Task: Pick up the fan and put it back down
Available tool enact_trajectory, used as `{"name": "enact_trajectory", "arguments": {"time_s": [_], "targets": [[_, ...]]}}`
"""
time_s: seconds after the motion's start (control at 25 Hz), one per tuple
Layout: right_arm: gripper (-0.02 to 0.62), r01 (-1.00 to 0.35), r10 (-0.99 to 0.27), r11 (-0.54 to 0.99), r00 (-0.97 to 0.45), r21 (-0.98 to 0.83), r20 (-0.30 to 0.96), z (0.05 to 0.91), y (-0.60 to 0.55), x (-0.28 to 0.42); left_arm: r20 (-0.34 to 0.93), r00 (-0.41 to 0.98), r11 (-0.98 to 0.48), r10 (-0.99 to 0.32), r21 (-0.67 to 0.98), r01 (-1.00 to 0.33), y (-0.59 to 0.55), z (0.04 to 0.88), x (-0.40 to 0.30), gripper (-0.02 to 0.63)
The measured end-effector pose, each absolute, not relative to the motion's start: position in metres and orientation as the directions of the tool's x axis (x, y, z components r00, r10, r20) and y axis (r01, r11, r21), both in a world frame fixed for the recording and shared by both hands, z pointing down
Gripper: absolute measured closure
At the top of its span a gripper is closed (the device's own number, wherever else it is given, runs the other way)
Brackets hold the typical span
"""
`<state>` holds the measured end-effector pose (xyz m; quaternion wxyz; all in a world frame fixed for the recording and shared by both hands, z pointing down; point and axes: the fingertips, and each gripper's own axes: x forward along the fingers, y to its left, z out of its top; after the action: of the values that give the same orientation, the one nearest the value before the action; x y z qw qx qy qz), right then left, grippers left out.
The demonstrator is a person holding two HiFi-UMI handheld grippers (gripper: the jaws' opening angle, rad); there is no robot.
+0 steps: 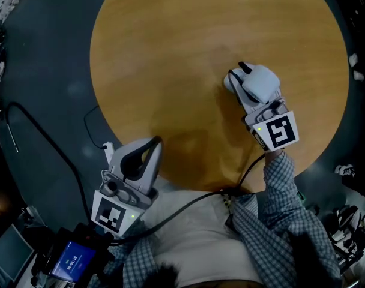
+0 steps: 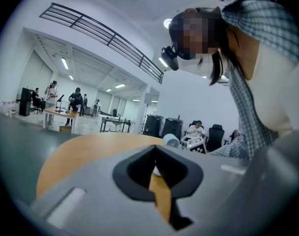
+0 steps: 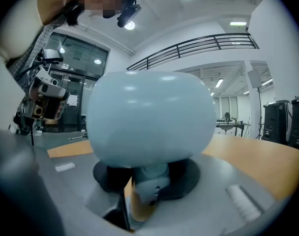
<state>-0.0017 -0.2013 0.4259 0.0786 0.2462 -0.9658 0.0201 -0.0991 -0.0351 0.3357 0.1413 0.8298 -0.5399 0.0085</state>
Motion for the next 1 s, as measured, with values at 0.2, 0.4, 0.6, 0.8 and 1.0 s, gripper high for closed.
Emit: {"name": "enact_trajectory", "arguments": {"time_s": [0.2, 0.4, 0.6, 0.8, 1.0], "targets": [[0.483, -0.462, -0.460, 0.886, -0.873, 0.027, 0.161, 0.426, -0.193, -0.008, 0.169, 0.413, -0.372, -0.895, 0.226, -0.900, -0.030, 0.333, -0.105, 0.607], [0.482, -0.429, -0.425, 0.903, -0.880, 0.029, 0.212, 0.432, -0.184, -0.014, 0.168, 0.422, -0.383, -0.891, 0.223, -0.897, -0.031, 0.331, -0.102, 0.607], [0.436, -0.424, -0.414, 0.906, -0.881, 0.009, 0.229, 0.444, -0.186, -0.027, 0.175, 0.438, -0.397, -0.882, 0.226, -0.890, -0.039, 0.338, -0.111, 0.607], [0.405, -0.450, -0.435, 0.893, -0.864, -0.003, 0.252, 0.453, -0.189, -0.021, 0.174, 0.461, -0.420, -0.870, 0.229, -0.878, -0.042, 0.341, -0.111, 0.607], [0.405, -0.495, -0.474, 0.869, -0.837, -0.011, 0.273, 0.459, -0.182, -0.002, 0.174, 0.500, -0.460, -0.848, 0.226, -0.859, -0.043, 0.341, -0.102, 0.607]]}}
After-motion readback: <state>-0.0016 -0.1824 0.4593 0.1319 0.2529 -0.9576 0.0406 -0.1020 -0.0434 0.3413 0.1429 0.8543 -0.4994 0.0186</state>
